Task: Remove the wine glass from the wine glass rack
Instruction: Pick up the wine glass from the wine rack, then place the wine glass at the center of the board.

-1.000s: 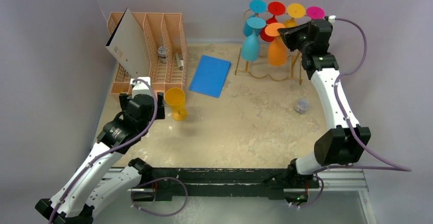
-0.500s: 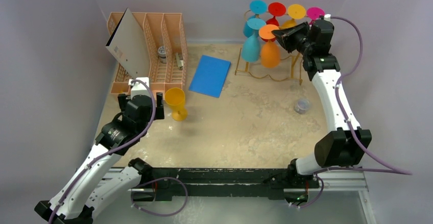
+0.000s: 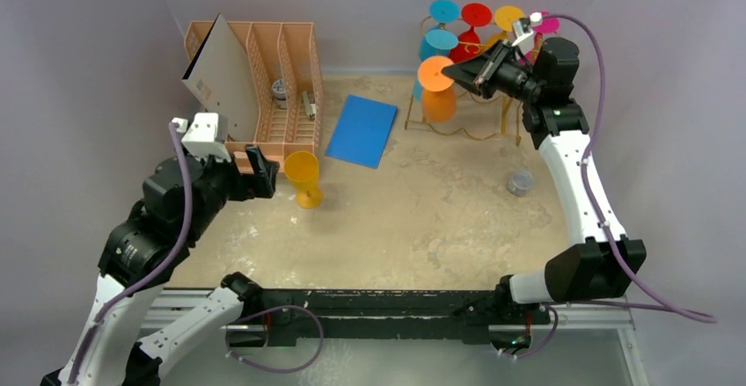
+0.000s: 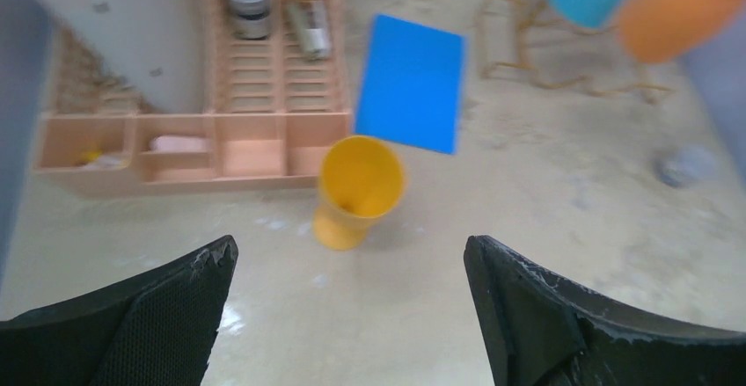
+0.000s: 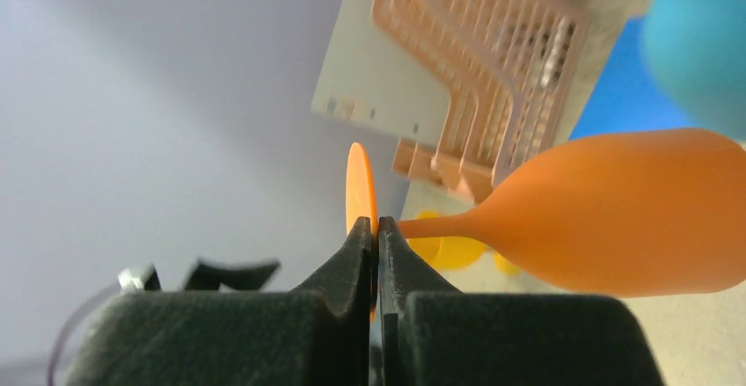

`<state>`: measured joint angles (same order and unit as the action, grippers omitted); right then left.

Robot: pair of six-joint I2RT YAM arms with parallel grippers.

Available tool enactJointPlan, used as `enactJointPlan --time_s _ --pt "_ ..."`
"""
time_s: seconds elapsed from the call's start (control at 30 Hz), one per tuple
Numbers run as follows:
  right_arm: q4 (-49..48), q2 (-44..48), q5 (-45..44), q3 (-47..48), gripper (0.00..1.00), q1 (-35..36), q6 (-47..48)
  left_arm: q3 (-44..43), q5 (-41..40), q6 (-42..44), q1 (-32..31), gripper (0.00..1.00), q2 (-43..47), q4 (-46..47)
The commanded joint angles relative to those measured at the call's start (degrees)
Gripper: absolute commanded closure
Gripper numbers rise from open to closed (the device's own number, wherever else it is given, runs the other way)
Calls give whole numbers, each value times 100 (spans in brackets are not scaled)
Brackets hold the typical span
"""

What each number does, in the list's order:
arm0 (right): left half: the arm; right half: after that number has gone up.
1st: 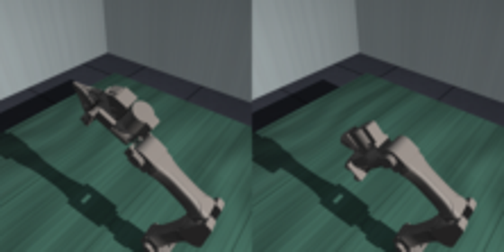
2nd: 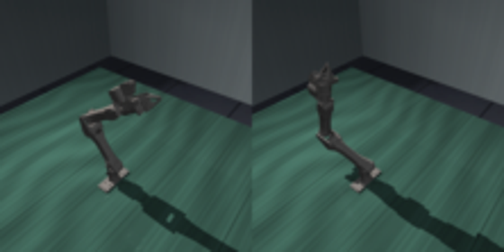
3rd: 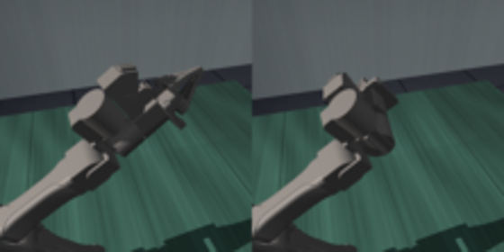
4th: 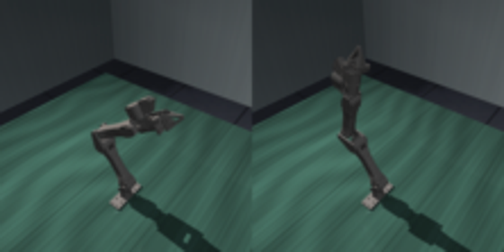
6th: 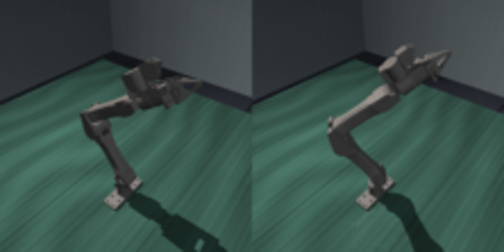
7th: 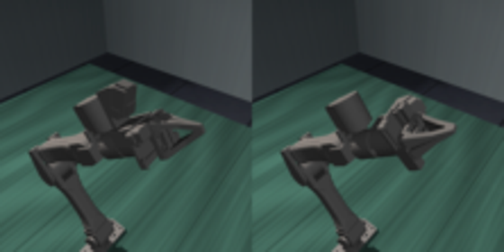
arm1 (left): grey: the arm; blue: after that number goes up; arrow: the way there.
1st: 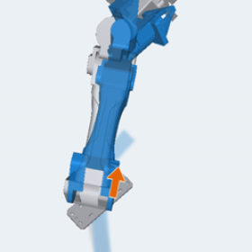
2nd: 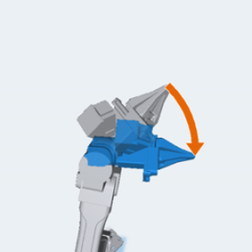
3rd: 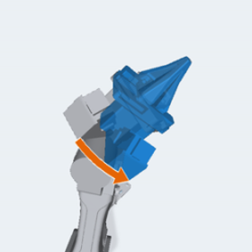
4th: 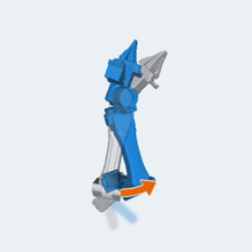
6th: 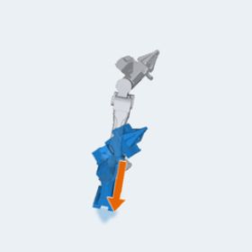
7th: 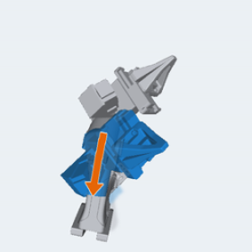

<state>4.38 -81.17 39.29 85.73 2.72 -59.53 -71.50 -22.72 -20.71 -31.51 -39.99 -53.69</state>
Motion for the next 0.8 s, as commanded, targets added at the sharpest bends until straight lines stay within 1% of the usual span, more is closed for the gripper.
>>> enactJointPlan --time_s 0.0,0.1,0.17,0.3,0.4,0.5,0.57,0.7,0.77 --pt "147 338 1365 -396 100 409 1009 -387 2537 -134 24 2 -692 66" --pt "566 582 1450 -840 100 857 1508 -95 3655 -460 17 6 -1010 654" --pt "654 817 1432 -1244 100 1102 1722 109 4250 -707 20 9 -1195 1191" --pt "570 1327 1414 -2027 100 1488 2192 433 5126 -1330 -12 11 -1562 2145" --pt "475 1560 1484 -2369 100 1618 2547 666 5097 -1584 -165 11 -1604 2643" --pt "234 1668 1691 -2525 100 1680 2881 808 5003 -1652 -203 7 -1586 2873" --pt "-47 1684 1800 -2643 100 1729 3044 854 5109 -1647 -200 7 -1633 2970" --pt "-809 1670 1622 -2964 100 1916 3183 1077 5348 -1838 -215 9 -1660 3473" --pt "-1257 1629 1638 -3109 100 2035 3150 1249 5448 -1948 -212 14 -1692 3727"
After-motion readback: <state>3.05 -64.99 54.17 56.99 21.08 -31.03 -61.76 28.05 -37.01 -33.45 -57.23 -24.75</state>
